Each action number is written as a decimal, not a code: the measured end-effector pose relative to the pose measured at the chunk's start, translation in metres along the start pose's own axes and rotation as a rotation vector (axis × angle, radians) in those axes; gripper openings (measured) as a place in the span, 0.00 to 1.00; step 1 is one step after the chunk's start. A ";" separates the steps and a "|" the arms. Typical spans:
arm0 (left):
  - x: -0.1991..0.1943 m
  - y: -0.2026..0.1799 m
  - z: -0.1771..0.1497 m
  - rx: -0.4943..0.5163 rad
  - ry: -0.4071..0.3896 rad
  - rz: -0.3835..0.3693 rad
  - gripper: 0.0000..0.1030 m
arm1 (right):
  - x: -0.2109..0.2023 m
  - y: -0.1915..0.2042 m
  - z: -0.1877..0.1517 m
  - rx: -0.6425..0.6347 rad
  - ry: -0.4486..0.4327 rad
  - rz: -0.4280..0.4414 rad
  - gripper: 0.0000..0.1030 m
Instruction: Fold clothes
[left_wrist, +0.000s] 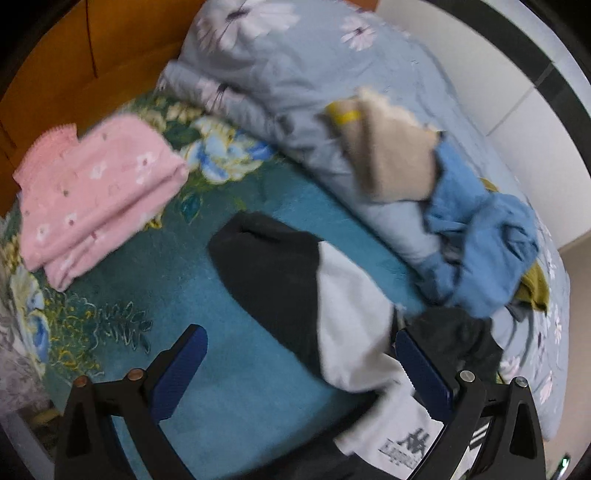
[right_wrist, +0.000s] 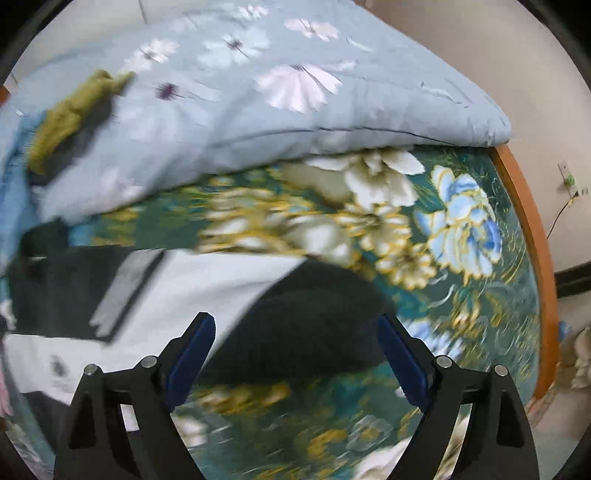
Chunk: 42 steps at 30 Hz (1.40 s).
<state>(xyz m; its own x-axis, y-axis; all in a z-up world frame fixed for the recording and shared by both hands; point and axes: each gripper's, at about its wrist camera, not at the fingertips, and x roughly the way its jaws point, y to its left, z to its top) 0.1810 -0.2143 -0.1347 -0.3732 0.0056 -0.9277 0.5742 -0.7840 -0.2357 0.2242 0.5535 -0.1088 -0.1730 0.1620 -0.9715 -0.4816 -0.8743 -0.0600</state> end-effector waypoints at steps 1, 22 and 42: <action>0.012 0.010 0.006 -0.016 0.013 0.006 1.00 | -0.007 0.017 -0.010 0.005 -0.002 0.021 0.87; 0.171 0.091 0.070 -0.083 0.196 -0.095 0.62 | -0.103 0.280 -0.141 -0.283 0.075 0.061 0.87; 0.101 0.123 0.117 -0.060 -0.059 0.007 0.33 | -0.114 0.323 -0.118 -0.347 0.031 0.076 0.87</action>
<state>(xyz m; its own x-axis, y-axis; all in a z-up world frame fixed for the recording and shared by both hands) 0.1282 -0.3826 -0.2231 -0.4099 -0.0379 -0.9113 0.6189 -0.7455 -0.2474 0.1902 0.1988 -0.0446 -0.1683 0.0811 -0.9824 -0.1466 -0.9876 -0.0564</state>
